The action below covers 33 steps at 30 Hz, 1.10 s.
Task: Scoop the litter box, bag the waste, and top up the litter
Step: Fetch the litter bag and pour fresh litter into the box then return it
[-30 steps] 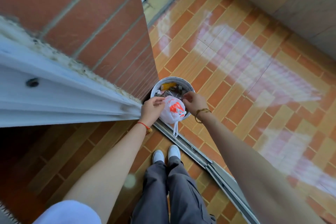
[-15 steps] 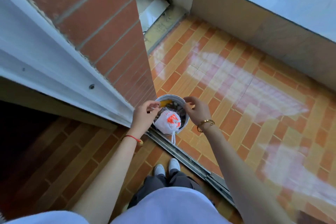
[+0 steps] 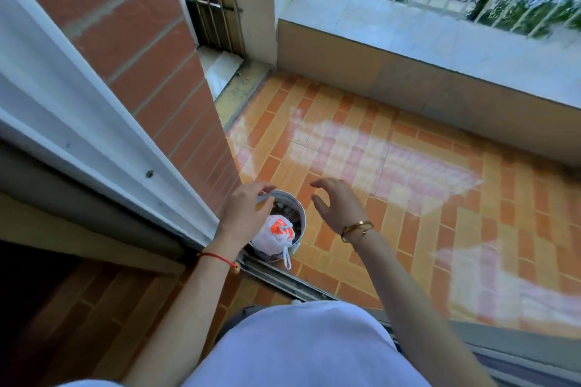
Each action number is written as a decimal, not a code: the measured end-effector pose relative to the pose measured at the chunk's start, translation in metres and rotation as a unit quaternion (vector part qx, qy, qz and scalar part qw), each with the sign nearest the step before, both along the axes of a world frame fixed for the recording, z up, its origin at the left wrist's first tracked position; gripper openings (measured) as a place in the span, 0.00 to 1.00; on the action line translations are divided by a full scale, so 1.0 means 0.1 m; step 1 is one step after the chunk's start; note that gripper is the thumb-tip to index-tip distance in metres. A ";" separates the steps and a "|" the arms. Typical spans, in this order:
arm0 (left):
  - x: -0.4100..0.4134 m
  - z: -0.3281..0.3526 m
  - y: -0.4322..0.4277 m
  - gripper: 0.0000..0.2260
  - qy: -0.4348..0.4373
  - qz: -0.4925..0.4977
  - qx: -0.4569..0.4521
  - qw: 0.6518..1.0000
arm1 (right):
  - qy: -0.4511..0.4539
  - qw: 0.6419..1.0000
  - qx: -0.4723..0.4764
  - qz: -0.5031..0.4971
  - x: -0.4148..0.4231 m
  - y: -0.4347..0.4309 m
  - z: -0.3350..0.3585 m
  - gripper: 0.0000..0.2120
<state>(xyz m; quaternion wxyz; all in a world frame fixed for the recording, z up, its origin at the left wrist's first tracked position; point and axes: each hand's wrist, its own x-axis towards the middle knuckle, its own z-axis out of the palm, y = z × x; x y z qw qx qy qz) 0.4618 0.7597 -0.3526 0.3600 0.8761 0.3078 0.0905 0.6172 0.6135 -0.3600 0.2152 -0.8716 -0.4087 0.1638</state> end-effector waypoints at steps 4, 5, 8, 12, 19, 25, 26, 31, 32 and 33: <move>-0.05 0.11 -0.03 0.12 0.003 -0.060 0.031 0.998 | -0.009 0.999 0.008 -0.042 -0.25 -0.18 0.12 0.14; -0.08 0.13 -0.04 0.12 0.002 -0.076 0.038 0.996 | -0.009 0.998 0.010 -0.059 -0.32 -0.23 0.14 0.14; -0.19 0.16 -0.05 0.11 -0.001 -0.129 0.050 0.990 | -0.006 0.993 0.014 -0.117 -0.59 -0.39 0.19 0.14; -0.37 0.14 -0.07 0.11 -0.019 -0.205 0.061 0.977 | -0.018 0.981 0.017 -0.190 -1.04 -0.62 0.22 0.14; -0.60 0.09 -0.27 0.10 -0.042 -0.348 0.057 0.935 | -0.020 0.942 0.013 -0.334 -1.92 -1.14 0.29 0.15; -0.68 0.19 -0.78 0.10 -0.057 -0.464 0.055 0.882 | -0.016 0.887 0.016 -0.462 -2.61 -1.74 0.35 0.14; -0.69 0.21 -0.90 0.10 -0.059 -0.483 0.058 0.872 | -0.019 0.876 0.016 -0.482 -2.71 -1.85 0.37 0.14; -0.74 0.30 -1.54 0.11 -0.071 -0.563 0.075 0.820 | -0.025 0.821 0.034 -0.569 -3.19 -2.35 0.46 0.13; -0.75 0.30 -1.68 0.11 -0.074 -0.578 0.077 0.809 | -0.029 0.811 0.033 -0.583 -3.29 -2.46 0.48 0.13; -0.78 0.30 -1.82 0.11 -0.079 -0.594 0.078 0.797 | -0.032 0.801 0.032 -0.597 -3.39 -2.57 0.49 0.13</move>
